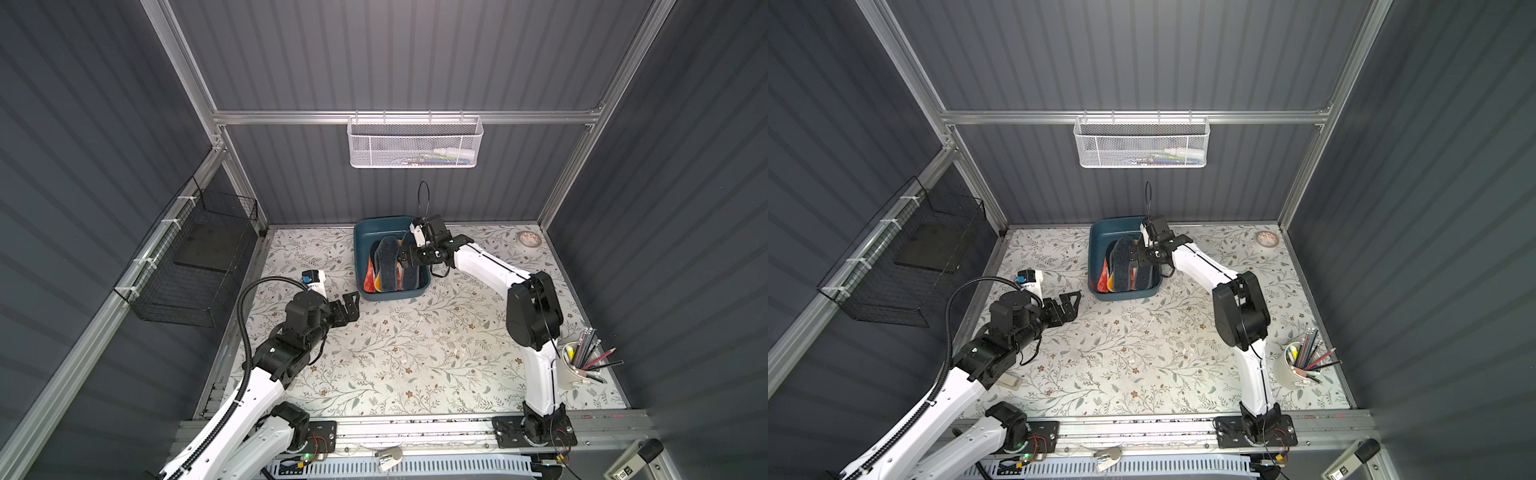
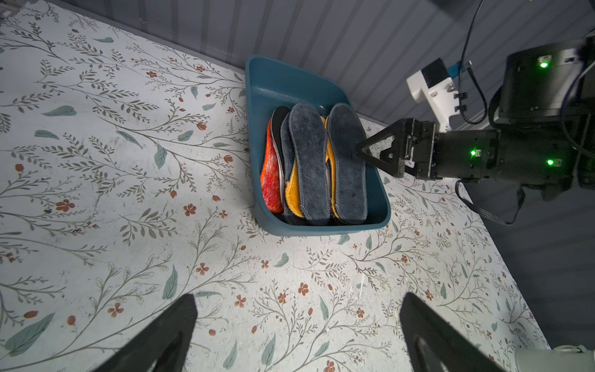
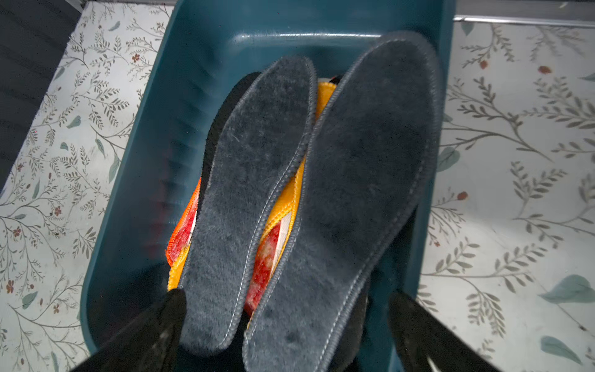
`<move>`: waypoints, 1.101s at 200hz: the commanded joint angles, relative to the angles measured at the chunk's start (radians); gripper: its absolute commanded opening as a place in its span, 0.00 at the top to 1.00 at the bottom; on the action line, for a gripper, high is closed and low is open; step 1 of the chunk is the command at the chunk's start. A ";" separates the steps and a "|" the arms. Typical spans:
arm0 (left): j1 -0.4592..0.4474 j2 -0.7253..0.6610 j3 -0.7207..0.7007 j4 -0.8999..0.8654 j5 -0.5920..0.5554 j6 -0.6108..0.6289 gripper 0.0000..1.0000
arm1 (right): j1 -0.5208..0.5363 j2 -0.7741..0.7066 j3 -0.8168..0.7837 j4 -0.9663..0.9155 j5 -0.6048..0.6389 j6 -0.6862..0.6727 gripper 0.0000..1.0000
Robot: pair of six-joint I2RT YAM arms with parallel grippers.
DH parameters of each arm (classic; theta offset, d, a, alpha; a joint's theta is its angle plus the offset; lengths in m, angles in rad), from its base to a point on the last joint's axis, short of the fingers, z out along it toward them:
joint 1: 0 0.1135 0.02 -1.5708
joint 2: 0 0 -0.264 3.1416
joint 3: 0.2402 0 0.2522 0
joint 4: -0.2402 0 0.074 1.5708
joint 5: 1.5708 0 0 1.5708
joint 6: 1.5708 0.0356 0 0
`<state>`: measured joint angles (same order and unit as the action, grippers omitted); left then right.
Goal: Put the insoles into the storage box
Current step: Adjust the insole in the storage box, then reset both arms
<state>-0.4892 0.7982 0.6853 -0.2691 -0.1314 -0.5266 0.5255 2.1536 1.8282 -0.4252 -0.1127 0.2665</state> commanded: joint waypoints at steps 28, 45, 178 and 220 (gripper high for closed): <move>0.003 0.009 0.008 -0.003 -0.005 -0.009 0.00 | 0.005 0.160 0.197 -0.081 -0.019 -0.039 0.01; 0.003 0.013 0.010 -0.004 -0.004 -0.009 0.00 | 0.005 0.224 0.269 -0.112 -0.022 -0.031 0.01; 0.003 0.061 0.064 0.060 -0.232 0.179 0.00 | -0.002 -0.251 0.014 0.102 0.080 -0.056 0.01; 0.003 0.040 -0.152 0.404 -0.540 0.405 0.00 | -0.020 -0.719 -0.688 0.567 0.264 -0.092 0.01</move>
<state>-0.4892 0.8524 0.6586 -0.0921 -0.4381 -0.3035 0.5159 1.5757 1.4631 -0.1154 -0.0006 0.2180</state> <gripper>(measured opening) 0.997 0.989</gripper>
